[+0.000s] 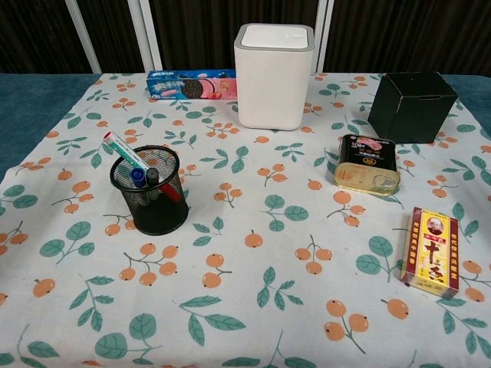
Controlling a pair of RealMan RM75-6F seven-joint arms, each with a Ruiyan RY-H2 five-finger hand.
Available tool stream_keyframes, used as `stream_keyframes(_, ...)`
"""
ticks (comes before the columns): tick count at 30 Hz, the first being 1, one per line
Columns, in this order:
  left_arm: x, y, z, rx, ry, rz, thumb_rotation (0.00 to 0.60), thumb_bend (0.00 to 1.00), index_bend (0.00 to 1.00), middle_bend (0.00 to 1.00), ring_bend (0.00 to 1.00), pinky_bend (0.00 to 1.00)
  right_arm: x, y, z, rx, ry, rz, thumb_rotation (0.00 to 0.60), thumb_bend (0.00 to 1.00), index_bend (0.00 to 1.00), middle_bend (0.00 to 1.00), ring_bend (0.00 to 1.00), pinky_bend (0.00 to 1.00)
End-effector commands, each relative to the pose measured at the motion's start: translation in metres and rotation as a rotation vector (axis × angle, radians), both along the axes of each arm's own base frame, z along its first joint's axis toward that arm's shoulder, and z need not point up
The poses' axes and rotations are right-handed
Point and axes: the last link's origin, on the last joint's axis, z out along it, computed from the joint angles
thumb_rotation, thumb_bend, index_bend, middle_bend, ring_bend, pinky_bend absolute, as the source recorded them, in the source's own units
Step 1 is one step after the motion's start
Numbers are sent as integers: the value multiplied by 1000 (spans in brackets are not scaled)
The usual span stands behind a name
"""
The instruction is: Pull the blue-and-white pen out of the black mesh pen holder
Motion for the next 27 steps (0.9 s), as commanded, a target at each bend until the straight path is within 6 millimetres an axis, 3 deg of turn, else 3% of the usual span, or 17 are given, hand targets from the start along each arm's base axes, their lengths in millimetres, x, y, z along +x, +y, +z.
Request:
stream_keyframes(1, 0, 0, 0, 1, -1, 0, 600, 228, 114, 0, 0, 0, 0, 0, 0, 0, 0, 0, 600, 194, 130, 0, 66, 202)
stream_keyframes(22, 0, 1, 0, 5, -9, -4, 600, 227, 114, 0, 0, 0, 0, 0, -1, 1, 3, -3, 600, 194, 129, 0, 66, 202)
stream_keyframes(27, 6, 5, -6, 31, -42, -44, 600, 227, 153, 0, 0, 0, 0, 0, 0, -6, 1, -6, 600, 194, 131, 0, 66, 202)
